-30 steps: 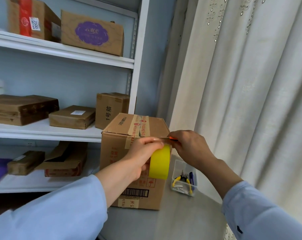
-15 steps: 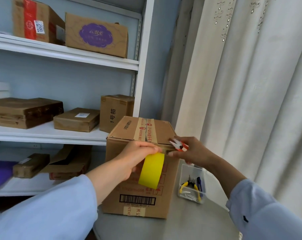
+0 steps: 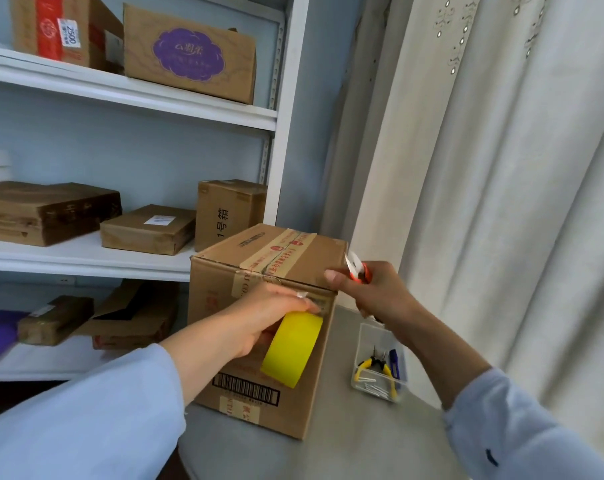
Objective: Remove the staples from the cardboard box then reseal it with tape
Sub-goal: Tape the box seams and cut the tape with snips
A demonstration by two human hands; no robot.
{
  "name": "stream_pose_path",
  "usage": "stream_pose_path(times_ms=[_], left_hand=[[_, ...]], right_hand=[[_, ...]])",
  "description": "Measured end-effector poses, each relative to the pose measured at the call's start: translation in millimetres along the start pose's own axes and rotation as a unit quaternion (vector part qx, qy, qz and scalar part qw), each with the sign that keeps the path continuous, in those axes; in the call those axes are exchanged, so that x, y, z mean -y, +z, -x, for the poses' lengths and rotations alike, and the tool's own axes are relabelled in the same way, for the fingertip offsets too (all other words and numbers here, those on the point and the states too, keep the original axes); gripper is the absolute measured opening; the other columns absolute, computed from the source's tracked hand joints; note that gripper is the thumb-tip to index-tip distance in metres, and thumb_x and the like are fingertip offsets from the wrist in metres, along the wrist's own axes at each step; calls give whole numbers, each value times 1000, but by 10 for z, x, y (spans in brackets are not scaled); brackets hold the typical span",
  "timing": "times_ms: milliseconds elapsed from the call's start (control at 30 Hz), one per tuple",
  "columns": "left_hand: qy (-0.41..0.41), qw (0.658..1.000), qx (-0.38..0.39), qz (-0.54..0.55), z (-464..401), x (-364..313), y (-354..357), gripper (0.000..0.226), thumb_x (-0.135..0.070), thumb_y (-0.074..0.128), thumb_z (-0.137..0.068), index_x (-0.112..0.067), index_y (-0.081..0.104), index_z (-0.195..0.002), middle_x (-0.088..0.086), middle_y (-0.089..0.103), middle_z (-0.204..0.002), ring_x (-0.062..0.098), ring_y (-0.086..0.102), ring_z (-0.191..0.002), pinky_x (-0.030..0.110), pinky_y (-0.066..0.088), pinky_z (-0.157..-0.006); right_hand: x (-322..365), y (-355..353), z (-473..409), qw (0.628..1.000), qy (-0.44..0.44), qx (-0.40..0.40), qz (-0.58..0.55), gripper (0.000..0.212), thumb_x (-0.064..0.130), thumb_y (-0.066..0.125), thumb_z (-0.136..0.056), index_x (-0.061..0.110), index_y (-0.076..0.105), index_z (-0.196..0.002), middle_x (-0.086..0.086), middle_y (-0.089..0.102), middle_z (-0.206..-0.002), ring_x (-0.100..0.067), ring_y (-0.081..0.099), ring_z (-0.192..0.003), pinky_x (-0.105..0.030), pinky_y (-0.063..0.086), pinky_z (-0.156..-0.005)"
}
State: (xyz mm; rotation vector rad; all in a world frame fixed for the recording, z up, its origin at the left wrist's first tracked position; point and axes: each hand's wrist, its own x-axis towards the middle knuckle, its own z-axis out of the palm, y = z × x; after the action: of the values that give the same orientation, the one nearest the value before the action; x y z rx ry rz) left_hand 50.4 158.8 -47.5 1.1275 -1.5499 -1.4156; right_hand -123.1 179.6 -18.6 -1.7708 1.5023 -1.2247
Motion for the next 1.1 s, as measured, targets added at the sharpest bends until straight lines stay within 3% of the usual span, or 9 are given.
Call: stream_pose_path(times_ms=[67,167,367,500,633,767,867,1033,1100], left_hand=[[3,1000,6,-10,14,-13,37,12,-14,65,-86,-12,75,-92,3,72,-97,17,64,-95,30,51,-81],[11,1000,7,-22,36,-21,68,10,-17,68,-84,-16,76,-90,4,72,-99,19,63,-99,35,49,-90],[3,1000,4,-21,119,-45,-1,11,-17,68,-84,-16,73,-94,7,70,-91,17,65,-83,27,50,-68],[-10,999,44,-21,155,-61,-12,8,-22,69,-83,-21,70,-91,2,71,-90,16,65,-85,33,51,-75],[-9,999,36,-16,127,-97,27,22,-27,69,-85,-20,66,-106,5,71,-100,19,67,-93,37,54,-81],[-18,999,26,-25,118,-143,14,17,-25,66,-87,-17,65,-103,4,69,-98,18,64,-93,32,50,-83],[-8,1000,24,-10,120,-150,7,8,-20,69,-84,-21,68,-92,6,69,-102,21,63,-99,35,48,-90],[-19,997,32,61,173,-130,33,5,-14,70,-83,-14,67,-86,13,74,-86,25,71,-71,33,58,-64],[-25,999,23,34,128,-76,35,11,-18,72,-81,-15,69,-92,11,73,-91,26,69,-82,37,56,-78]], right_hand=[[53,-14,45,999,-30,43,-15,8,16,71,-83,9,68,-84,19,55,-44,5,52,-43,-7,37,-44],[76,24,32,996,-44,76,2,17,12,74,-80,3,73,-95,15,62,-56,0,56,-51,-8,38,-45],[103,60,-34,991,-30,119,61,9,15,76,-78,8,73,-81,-6,64,-70,-18,49,-61,-19,39,-46],[86,119,-72,994,-35,63,83,11,17,74,-82,7,70,-85,-2,64,-72,-13,54,-62,-22,45,-52],[194,140,-129,973,-97,10,210,19,26,73,-82,14,68,-96,2,69,-96,-14,64,-90,-37,56,-81],[483,101,-95,959,-123,1,256,22,29,74,-81,26,55,-71,1,68,-91,-19,65,-89,-39,56,-79],[530,80,-105,961,-106,7,255,25,28,75,-80,26,54,-68,-4,70,-93,-21,66,-90,-46,55,-80],[513,-11,-104,978,-69,18,197,27,22,73,-82,21,52,-66,3,63,-78,-10,61,-72,-23,50,-60],[477,-5,-106,975,-65,27,213,28,22,73,-82,24,50,-67,8,60,-75,-10,58,-70,-20,46,-59]])
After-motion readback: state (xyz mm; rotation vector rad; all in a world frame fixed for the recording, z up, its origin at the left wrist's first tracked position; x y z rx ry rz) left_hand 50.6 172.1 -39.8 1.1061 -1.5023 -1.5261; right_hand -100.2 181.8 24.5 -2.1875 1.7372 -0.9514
